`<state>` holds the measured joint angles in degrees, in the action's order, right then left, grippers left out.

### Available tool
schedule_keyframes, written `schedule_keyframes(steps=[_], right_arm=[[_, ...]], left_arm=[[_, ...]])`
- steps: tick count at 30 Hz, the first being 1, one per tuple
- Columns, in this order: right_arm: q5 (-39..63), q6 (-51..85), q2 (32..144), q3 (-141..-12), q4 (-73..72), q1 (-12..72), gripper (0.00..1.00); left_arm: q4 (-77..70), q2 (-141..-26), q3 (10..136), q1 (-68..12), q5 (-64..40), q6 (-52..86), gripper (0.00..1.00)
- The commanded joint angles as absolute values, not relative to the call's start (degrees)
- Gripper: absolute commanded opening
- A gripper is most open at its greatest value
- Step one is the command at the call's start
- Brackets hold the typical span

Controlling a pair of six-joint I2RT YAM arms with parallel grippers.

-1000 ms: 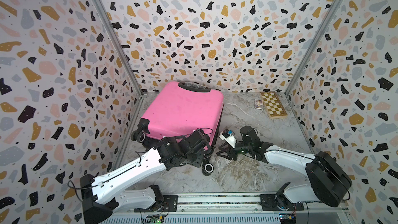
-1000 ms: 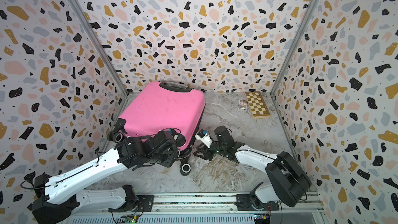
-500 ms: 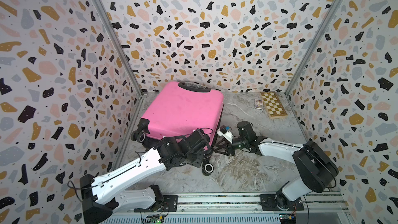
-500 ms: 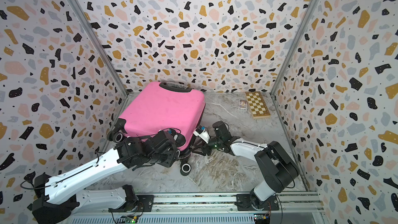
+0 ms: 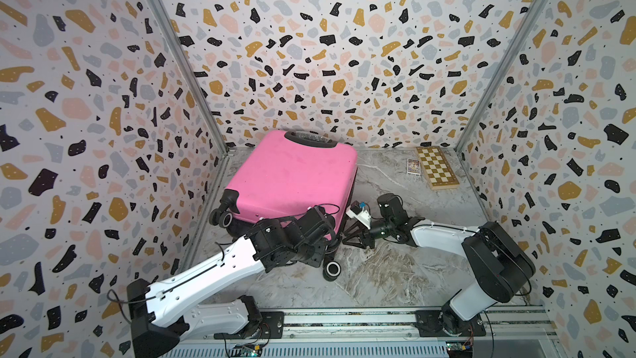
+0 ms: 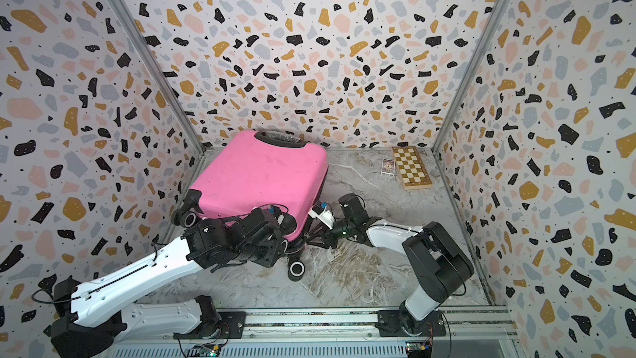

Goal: Close the suitcase zippers
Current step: Zip the zipper on the suitcase.

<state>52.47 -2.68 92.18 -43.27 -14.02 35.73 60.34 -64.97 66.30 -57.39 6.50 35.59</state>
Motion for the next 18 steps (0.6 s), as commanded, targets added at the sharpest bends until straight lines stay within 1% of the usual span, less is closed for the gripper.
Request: schedule_keyframes(steps=[1,6,12,16,18], right_arm=[[53.8,-2.4,92.7,-45.2,-14.2,36.3,0.41],[53.0,-0.9,91.5,-44.3,-16.3,36.4,0.26],[49.5,-0.8,86.5,-41.0,-18.3,36.7,0.13],[48.0,-0.8,84.5,-39.1,-19.3,37.0,0.01],[47.0,-0.8,83.8,-38.5,-19.3,37.5,0.00]], left_arm=[[54.9,-62.9,69.9,-57.3,7.2,34.3,0.16],[54.4,-62.8,69.6,-57.4,7.3,34.4,0.15],[54.2,-63.4,69.9,-57.3,8.2,34.5,0.15],[54.5,-63.9,70.4,-57.3,9.0,34.7,0.15],[54.5,-63.9,70.4,-57.2,10.0,35.1,0.15]])
